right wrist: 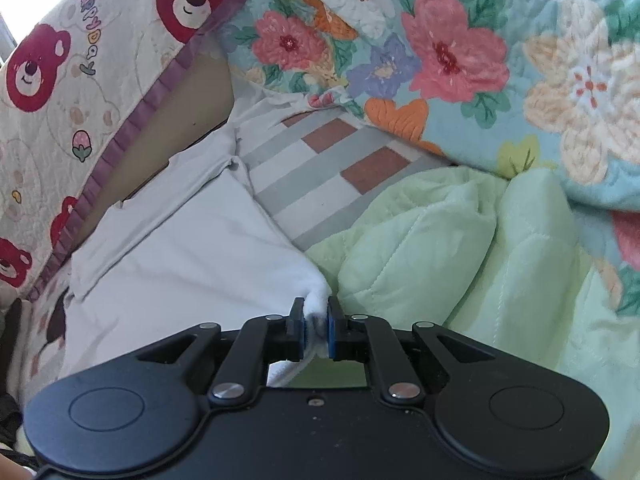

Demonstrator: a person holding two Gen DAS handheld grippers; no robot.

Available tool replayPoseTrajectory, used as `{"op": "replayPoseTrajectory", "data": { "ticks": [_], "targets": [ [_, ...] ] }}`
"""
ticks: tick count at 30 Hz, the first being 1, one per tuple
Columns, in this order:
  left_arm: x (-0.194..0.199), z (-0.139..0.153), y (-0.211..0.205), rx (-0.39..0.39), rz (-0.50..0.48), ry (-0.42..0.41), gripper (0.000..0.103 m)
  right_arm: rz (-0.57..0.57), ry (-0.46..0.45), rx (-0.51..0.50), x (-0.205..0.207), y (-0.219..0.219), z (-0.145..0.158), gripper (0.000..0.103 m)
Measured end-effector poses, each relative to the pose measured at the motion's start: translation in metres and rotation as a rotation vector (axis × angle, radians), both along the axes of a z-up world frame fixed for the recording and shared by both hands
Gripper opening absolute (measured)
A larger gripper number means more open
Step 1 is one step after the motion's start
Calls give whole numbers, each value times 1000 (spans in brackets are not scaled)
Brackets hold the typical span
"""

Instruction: Fold clothes

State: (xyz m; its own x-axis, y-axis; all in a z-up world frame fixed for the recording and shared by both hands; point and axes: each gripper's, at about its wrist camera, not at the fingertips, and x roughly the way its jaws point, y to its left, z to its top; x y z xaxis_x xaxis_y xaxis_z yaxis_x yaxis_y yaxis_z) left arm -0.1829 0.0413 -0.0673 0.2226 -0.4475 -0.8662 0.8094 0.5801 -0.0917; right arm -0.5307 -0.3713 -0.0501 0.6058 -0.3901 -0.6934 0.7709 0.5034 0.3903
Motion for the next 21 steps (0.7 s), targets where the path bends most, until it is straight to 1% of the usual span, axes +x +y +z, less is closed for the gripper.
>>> {"op": "replayPoseTrajectory", "data": {
  "ticks": [1,3,4,5,7,8,10,12,14,17,21],
  "targets": [
    [-1,7,1,-20,3,-17,3,3,18,-15,1,2,1,11],
    [-2,20,3,-61,10,-49,3,14,91,-56,3,4,2,11],
    [0,19,2,-76,6,-41,3,26,129,-78,3,4,1,12],
    [1,18,0,-90,1,-32,3,36,156,-95,3,5,1,17],
    [7,10,-5,-77,-6,-39,4,42,148,-113,2,5,4,19],
    [10,10,-7,-85,-2,-42,4,48,146,-129,3,6,7,19],
    [16,12,-10,-102,8,-37,4,90,155,-196,8,14,19,20],
    [20,12,-11,-114,20,-23,4,133,156,-259,12,23,30,37],
    [23,9,-18,-124,25,-4,4,176,127,-293,12,32,39,38],
    [34,6,-24,-169,50,41,3,241,72,-302,10,42,44,38],
    [54,-1,-36,-215,112,127,3,370,28,-296,16,57,36,38]
  ]
}}
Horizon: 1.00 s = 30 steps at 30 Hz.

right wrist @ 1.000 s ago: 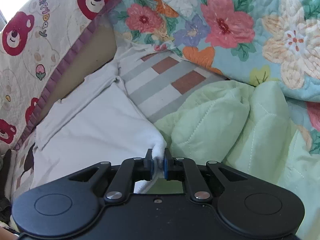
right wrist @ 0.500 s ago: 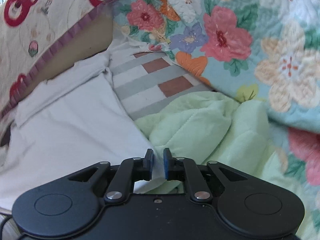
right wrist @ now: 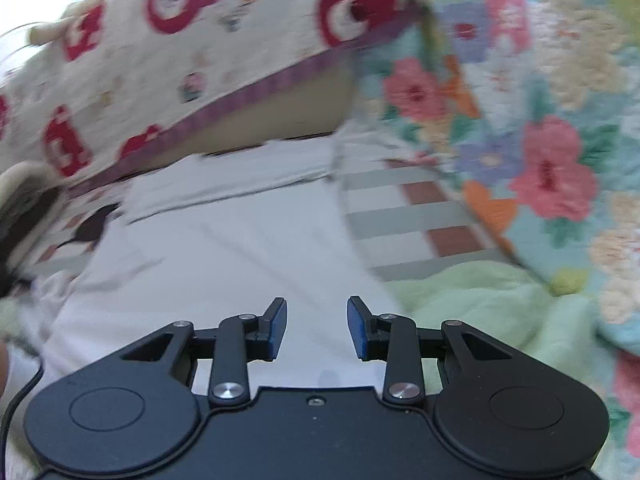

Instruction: Fold clothes

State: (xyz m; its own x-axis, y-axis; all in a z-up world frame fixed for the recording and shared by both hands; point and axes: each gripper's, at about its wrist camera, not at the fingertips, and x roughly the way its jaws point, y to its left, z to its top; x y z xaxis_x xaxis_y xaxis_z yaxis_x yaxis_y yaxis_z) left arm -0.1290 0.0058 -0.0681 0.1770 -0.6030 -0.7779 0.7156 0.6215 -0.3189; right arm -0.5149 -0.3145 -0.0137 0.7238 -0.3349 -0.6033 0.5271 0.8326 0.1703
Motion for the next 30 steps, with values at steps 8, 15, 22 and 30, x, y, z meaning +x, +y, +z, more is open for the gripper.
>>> {"op": "replayPoseTrajectory", "data": {
  "ticks": [8,15,22,30],
  "targets": [
    [18,-3,-22,-25,63,7,0,303,10,143,38,21,-23,38],
    [16,-5,-44,-17,30,11,0,539,47,168,79,44,-33,38],
    [13,-7,-44,-5,17,1,0,631,147,41,89,64,-40,40],
    [-12,0,-67,-44,-217,15,3,643,176,-166,89,74,-38,6]
  ]
}}
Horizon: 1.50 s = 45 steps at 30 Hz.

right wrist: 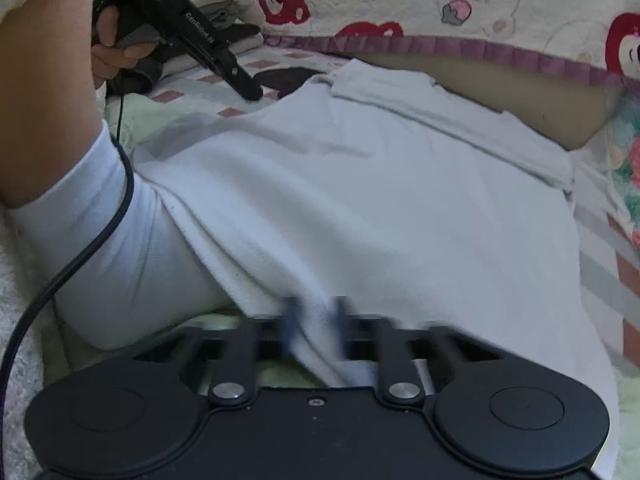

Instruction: Fold clothes

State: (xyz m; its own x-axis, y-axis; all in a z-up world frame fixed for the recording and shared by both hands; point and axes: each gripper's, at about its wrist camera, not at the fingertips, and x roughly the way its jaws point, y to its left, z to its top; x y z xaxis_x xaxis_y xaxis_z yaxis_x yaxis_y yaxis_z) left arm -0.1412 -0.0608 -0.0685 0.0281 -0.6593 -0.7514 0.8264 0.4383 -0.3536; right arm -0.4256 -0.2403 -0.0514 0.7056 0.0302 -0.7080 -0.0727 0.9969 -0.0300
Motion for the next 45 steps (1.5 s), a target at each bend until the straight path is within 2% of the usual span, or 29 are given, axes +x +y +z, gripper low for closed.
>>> {"op": "replayPoseTrajectory", "data": {
  "ticks": [3,5,7,9,11,13,14,16,17,19,20,21,22,23,24,26,29,32,35,37,39,40,41,43,45],
  "targets": [
    [-19,2,-15,-30,-137,-12,4,-59,-63,49,-3,-14,12,5],
    [-32,2,-28,-55,-231,-7,9,-106,-98,75,-4,-24,18,5],
    [-45,1,-44,-73,-311,14,23,-143,-114,90,0,-33,20,5],
    [-55,-2,-61,-58,-359,20,49,-167,-119,99,7,-40,19,5],
    [-66,-7,-78,-39,-419,16,51,-191,-120,115,15,-45,18,5],
    [-77,-14,-93,6,-460,-24,55,-212,-123,133,23,-48,17,5],
    [-81,-18,-98,26,-470,-48,53,-219,-131,143,24,-49,18,5],
    [-82,-20,-100,35,-453,-67,12,-232,-162,170,20,-51,22,5],
    [-83,-22,-101,38,-443,-77,4,-237,-181,184,16,-52,24,5],
    [-81,-19,-99,32,-414,-77,4,-237,-189,185,5,-50,26,8],
    [-78,-16,-96,21,-394,-67,4,-242,-183,165,-1,-48,26,19],
    [-76,-12,-93,9,-373,-56,4,-257,-173,112,-6,-45,23,43],
    [-72,-9,-91,0,-358,-47,4,-272,-163,59,-11,-41,21,52],
    [-68,-7,-88,-9,-339,-26,4,-287,-152,5,-16,-38,19,57],
    [-64,-5,-86,-17,-320,-5,4,-298,-135,-46,-21,-35,15,57],
    [-57,-2,-81,-35,-292,37,4,-313,-74,-137,-29,-32,5,56],
    [-55,1,-81,-64,-291,55,4,-415,-49,-264,-37,-35,-4,56],
    [-53,2,-76,-72,-273,72,3,-587,-74,-306,-45,-49,0,56],
    [-55,1,-71,-82,-268,80,3,-705,-93,-278,-54,-65,6,53],
    [-56,-1,-68,-85,-267,86,3,-772,-86,-249,-63,-78,3,39],
    [-57,-3,-66,-88,-264,98,4,-820,-88,-179,-70,-96,-3,25],
    [-58,-4,-65,-86,-263,92,4,-835,-99,-140,-73,-103,-4,21],
    [-59,-4,-64,-84,-261,86,4,-828,-118,-97,-76,-107,-4,6],
    [-60,-3,-60,-81,-251,69,5,-814,-167,-25,-80,-109,1,5],
    [-60,0,-54,-80,-235,47,6,-849,-247,52,-90,-112,11,5]
  ]
}}
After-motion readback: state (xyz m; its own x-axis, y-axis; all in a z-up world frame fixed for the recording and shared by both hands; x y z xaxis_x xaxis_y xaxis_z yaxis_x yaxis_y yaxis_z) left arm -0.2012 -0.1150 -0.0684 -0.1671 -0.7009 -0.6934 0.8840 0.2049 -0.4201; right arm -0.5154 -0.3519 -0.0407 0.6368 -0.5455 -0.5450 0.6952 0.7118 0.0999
